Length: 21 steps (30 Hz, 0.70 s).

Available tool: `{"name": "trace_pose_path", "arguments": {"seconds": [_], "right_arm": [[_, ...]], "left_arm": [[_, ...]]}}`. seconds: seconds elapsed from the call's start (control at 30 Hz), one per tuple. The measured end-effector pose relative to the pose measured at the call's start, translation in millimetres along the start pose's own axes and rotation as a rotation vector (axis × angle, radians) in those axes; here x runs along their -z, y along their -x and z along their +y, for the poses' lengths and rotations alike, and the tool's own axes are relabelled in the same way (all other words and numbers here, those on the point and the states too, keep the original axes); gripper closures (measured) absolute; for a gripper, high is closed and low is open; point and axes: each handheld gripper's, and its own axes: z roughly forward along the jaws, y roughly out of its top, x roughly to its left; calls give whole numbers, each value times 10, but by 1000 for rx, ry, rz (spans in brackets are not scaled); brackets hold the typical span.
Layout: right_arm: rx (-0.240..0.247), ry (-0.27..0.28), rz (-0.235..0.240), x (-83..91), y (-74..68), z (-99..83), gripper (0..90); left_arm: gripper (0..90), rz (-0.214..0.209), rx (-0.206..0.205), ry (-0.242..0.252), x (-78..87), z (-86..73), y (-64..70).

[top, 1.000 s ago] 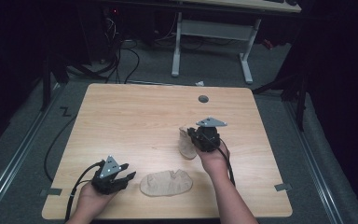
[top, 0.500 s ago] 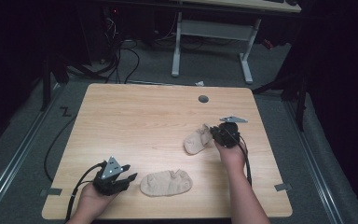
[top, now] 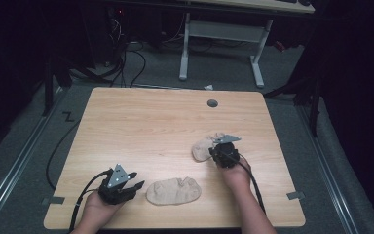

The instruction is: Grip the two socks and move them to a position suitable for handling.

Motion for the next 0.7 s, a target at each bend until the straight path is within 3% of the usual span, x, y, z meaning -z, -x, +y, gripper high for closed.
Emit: {"name": "trace_pose_path", "arguments": {"seconds": [0.1, 0.17, 0.27, 0.7], "right_arm": [[23, -26, -9, -98, -94, -51, 900], [11, -9, 9, -109, -125, -56, 900], [31, -7, 32, -122, -222, -36, 900], [184, 2, 156, -279, -903, 188, 900]], "left_arm": [[556, 0, 1, -3, 2, -2, -11], [556, 2, 3, 3, 3, -3, -13], [556, 3, 6, 2, 5, -1, -21], [556, 7, 5, 0, 1, -2, -23]]}}
